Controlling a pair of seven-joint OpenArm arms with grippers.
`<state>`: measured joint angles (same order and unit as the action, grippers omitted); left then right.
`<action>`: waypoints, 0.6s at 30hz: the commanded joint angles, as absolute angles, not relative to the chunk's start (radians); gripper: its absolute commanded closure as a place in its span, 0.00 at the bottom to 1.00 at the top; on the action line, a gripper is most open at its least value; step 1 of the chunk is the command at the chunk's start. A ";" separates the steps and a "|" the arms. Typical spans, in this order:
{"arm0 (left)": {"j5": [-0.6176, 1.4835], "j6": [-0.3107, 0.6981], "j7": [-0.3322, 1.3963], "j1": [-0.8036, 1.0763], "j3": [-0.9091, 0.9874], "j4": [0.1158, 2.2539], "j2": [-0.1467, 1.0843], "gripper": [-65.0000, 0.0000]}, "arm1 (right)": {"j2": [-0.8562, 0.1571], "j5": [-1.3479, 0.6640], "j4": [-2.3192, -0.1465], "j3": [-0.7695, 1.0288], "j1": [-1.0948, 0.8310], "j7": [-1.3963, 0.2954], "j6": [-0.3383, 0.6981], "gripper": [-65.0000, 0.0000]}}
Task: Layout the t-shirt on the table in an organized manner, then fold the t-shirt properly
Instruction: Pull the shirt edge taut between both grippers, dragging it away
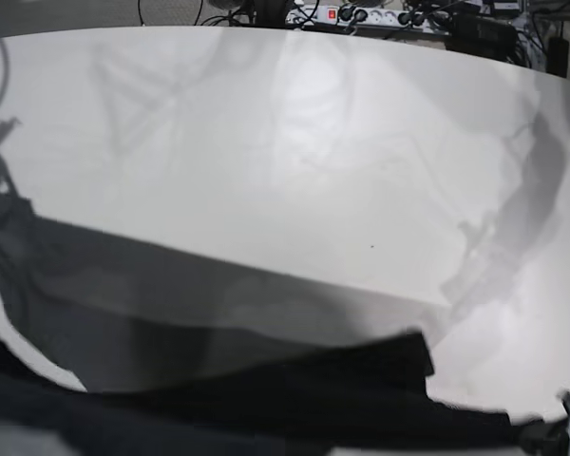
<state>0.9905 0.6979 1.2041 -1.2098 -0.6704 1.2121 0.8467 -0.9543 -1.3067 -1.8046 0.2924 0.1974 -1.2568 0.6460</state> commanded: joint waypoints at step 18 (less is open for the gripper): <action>0.982 0.698 1.299 -0.713 -0.664 1.127 0.875 1.00 | -0.625 -1.097 -1.736 0.305 -0.214 -1.300 0.698 1.00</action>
